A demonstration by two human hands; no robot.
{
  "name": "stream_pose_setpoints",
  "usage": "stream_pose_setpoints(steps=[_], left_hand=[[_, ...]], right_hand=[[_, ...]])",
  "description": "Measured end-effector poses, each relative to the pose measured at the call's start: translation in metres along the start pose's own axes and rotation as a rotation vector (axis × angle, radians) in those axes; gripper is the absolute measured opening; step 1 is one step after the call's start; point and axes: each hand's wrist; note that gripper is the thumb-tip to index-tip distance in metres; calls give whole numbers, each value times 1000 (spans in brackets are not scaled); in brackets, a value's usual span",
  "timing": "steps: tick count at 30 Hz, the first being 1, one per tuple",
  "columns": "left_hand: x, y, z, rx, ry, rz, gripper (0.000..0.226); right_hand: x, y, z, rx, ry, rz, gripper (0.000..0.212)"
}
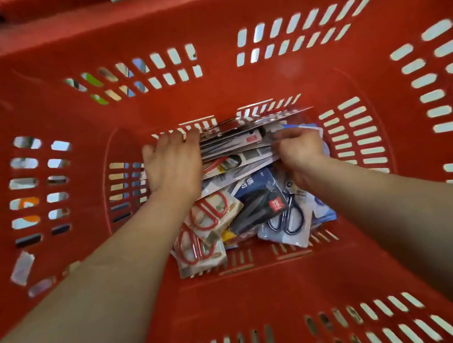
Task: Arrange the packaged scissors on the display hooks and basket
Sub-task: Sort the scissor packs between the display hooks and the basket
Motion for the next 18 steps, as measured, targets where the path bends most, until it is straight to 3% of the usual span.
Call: stream_pose_setpoints(steps=[2,5,7,11,14,16,18], left_hand=[[2,-6,0,34,43,-18,52],[3,-9,4,92,171,-69,34],[2,-4,13,64,162,-140,24],[-10,18,43,-26,107,-222,28],[-27,53,54,-109,152,-239,30],[-36,74,57,-152,218,-169,28],[-47,87,53,-120,298,-111,33]], right_hand=[[-2,7,6,-26,-15,-12,31],[-1,11,25,-62,-67,15,31],[2,13,38,-107,-110,41,30],[8,26,51,-121,-311,-44,34],[9,47,56,58,-400,-261,16],[10,60,61,264,-416,-336,56],[7,71,61,389,-352,-315,64]])
Point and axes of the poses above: each hand's wrist, its own y-axis away from the middle knuckle, its own z-axis out of the back of the hand, x = y × z, and after that the axes turned 13 degrees about -x, right-handed
